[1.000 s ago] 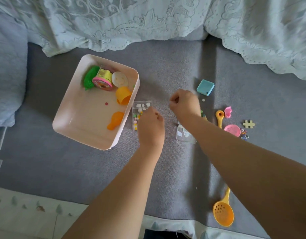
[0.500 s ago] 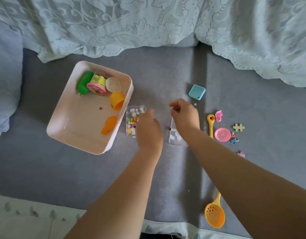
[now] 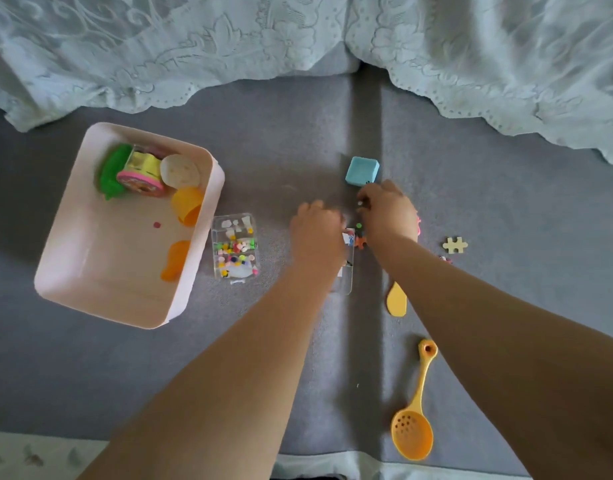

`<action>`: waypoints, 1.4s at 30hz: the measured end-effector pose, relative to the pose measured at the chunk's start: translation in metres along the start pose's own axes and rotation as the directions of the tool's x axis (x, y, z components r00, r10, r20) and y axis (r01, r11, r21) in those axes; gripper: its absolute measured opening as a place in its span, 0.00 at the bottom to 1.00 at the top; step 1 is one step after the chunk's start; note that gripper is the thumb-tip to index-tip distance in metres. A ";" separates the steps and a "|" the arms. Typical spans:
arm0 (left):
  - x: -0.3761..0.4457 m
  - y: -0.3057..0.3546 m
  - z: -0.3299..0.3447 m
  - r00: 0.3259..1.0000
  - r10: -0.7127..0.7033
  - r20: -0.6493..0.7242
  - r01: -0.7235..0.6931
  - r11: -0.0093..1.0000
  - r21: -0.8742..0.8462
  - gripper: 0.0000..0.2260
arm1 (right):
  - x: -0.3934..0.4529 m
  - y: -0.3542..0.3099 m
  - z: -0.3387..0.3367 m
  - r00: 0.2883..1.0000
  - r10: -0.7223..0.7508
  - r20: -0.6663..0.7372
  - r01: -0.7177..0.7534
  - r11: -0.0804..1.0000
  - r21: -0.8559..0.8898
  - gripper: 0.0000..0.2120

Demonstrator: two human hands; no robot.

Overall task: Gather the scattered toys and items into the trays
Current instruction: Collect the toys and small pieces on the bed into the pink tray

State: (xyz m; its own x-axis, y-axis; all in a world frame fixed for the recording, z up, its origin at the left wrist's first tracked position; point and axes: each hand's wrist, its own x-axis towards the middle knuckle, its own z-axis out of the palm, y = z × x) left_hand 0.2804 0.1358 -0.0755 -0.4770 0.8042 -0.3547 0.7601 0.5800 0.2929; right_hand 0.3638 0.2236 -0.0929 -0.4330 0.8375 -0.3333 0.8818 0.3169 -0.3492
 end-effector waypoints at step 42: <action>-0.074 -0.111 -0.026 0.860 -0.482 -0.169 0.361 0.808 -0.466 0.06 | -0.062 -0.140 0.015 0.886 -0.289 0.363 0.212 0.948 0.238 0.09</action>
State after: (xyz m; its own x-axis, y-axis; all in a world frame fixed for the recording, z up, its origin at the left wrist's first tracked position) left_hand 0.2198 0.0152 -0.0591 -0.8509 0.4337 -0.2965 0.2358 0.8196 0.5221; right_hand 0.2646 0.1210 -0.0369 -0.7066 0.4887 -0.5118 0.6994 0.3726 -0.6099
